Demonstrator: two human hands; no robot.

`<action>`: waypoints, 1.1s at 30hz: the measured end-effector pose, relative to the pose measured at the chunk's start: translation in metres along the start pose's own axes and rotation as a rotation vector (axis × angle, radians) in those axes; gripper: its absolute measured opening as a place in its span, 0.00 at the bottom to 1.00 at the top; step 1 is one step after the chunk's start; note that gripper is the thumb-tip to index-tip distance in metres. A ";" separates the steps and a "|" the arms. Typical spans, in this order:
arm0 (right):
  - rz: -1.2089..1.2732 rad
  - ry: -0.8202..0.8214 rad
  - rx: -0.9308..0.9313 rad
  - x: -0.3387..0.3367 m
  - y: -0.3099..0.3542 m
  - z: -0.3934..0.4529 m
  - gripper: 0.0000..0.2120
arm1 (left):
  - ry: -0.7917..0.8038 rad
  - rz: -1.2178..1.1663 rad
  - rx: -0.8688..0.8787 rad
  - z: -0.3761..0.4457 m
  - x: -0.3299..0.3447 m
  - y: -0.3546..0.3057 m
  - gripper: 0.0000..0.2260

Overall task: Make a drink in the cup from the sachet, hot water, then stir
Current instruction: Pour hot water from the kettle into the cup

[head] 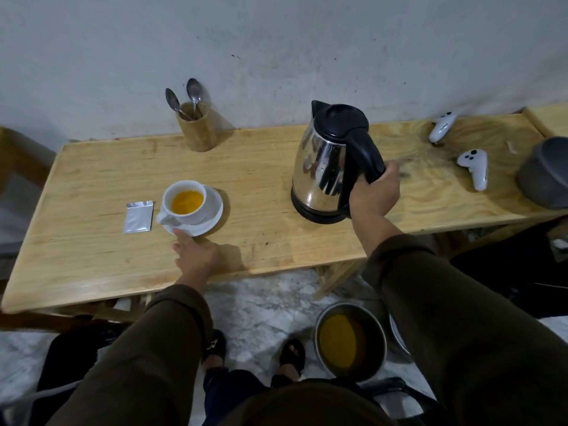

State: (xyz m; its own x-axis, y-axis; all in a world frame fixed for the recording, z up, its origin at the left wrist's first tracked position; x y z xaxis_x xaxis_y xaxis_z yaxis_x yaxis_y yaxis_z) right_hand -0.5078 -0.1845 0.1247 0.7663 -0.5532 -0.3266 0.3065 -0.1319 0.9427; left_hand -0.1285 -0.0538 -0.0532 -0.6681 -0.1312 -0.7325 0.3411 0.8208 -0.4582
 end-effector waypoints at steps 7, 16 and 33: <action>0.020 -0.024 0.024 -0.002 -0.010 -0.016 0.08 | 0.071 -0.042 0.009 -0.003 -0.002 0.000 0.40; 0.005 -0.038 0.142 0.002 -0.006 -0.039 0.21 | 0.165 -0.037 0.061 -0.005 -0.015 0.001 0.40; -0.150 0.240 0.209 0.096 0.013 -0.165 0.18 | 0.350 -0.186 0.166 0.011 -0.057 0.021 0.25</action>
State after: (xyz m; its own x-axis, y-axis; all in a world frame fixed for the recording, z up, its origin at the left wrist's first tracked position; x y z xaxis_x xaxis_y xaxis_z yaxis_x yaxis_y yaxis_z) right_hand -0.3366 -0.1039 0.0945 0.8399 -0.3090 -0.4462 0.3227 -0.3766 0.8683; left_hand -0.0764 -0.0352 -0.0268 -0.9027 -0.0482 -0.4276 0.2763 0.6970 -0.6617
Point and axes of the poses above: each hand's wrist, its own z-axis towards the middle knuckle, its own x-axis out of the palm, y = z × x, the point moved 10 cm from there along z, towards the middle knuckle, and after that the axes turned 9 degrees about z, right-handed, at the moved point
